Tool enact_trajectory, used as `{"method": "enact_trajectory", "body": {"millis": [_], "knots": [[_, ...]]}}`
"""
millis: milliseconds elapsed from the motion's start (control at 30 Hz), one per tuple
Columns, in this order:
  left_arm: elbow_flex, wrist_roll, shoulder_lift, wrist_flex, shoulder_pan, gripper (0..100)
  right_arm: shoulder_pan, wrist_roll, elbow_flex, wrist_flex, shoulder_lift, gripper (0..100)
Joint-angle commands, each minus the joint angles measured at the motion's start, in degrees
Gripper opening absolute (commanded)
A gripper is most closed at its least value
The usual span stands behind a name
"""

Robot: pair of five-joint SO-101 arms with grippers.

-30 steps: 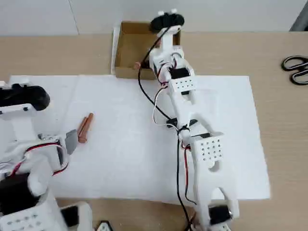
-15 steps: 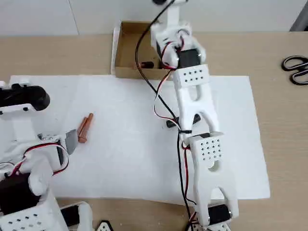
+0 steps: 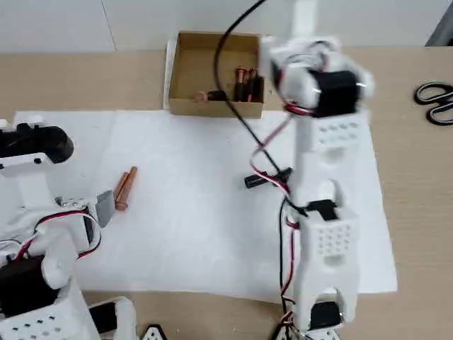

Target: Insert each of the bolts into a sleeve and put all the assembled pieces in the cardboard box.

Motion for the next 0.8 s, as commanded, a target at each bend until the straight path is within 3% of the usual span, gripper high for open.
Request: {"method": "enact_trajectory", "body": {"millis": [0, 167, 467, 667, 767], "knots": [[-1.63, -0.18, -0.53, -1.05, -0.26, 27, 1.19, 0.7, 1.41, 0.57, -9.27, 19.4], [-1.63, -0.18, -0.53, -1.05, -0.26, 27, 0.92, 0.7, 13.19, 0.92, -21.41, 19.4], [-1.63, -0.18, -0.53, -1.05, -0.26, 27, 0.84, 0.26, 60.84, 0.13, -45.85, 19.4], [-1.63, -0.18, -0.53, -1.05, -0.26, 27, -2.07, 0.09, 87.12, -4.44, -53.93, 19.4], [-1.36, -0.18, -0.53, -1.05, -0.26, 27, -2.51, -4.4, 96.97, -10.07, -55.43, 19.4]]}}
